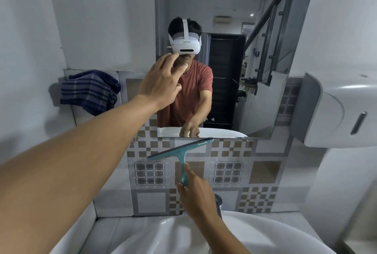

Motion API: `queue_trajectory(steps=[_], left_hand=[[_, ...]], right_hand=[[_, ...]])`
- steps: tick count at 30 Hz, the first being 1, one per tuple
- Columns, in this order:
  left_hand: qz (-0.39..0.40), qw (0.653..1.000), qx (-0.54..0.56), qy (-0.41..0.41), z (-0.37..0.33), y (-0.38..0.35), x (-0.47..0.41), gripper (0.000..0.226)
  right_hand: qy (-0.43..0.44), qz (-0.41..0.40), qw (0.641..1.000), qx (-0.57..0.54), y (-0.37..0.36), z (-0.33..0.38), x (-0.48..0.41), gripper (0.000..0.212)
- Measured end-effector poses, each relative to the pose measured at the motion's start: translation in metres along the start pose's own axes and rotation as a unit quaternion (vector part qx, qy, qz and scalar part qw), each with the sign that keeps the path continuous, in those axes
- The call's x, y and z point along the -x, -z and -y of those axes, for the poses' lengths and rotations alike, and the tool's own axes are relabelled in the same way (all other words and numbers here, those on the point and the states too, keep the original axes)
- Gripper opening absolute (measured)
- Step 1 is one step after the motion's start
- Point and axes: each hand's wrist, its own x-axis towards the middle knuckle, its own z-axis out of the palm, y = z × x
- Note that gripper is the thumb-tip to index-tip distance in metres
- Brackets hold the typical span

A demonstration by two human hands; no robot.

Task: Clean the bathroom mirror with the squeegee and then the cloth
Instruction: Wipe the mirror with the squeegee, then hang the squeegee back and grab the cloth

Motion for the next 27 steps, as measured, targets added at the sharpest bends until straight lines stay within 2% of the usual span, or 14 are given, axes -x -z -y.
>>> queue_trajectory(steps=[2, 4, 6, 12, 16, 20, 22, 27], left_hand=[[0.019, 1.0, 0.012, 0.01, -0.003, 0.001, 0.012, 0.065], [0.039, 0.999, 0.032, 0.015, -0.008, 0.007, 0.027, 0.064], [0.059, 0.996, 0.059, 0.016, -0.017, 0.013, 0.043, 0.06], [0.168, 0.962, 0.213, 0.039, -0.053, 0.029, 0.089, 0.044], [0.227, 0.926, 0.294, 0.065, -0.084, 0.04, 0.113, 0.038], [0.273, 0.895, 0.342, 0.089, -0.104, 0.051, 0.127, 0.035], [0.282, 0.88, 0.368, 0.1, -0.108, 0.057, 0.129, 0.031], [0.287, 0.858, 0.406, 0.126, -0.109, 0.072, 0.138, 0.018]], right_hand=[[-0.026, -0.005, 0.996, -0.081, 0.008, -0.003, 0.003, 0.049], [-0.048, -0.007, 0.99, -0.131, 0.018, -0.008, 0.01, 0.024], [-0.071, -0.003, 0.98, -0.185, 0.032, -0.009, 0.019, 0.012], [-0.088, 0.03, 0.947, -0.306, 0.092, 0.003, 0.031, 0.025], [-0.087, 0.071, 0.956, -0.272, 0.129, 0.01, 0.032, 0.031], [-0.055, 0.132, 0.971, -0.192, 0.164, 0.016, 0.032, 0.038], [-0.041, 0.148, 0.974, -0.167, 0.178, 0.021, 0.031, 0.035], [-0.026, 0.151, 0.963, -0.223, 0.2, 0.03, 0.027, 0.037]])
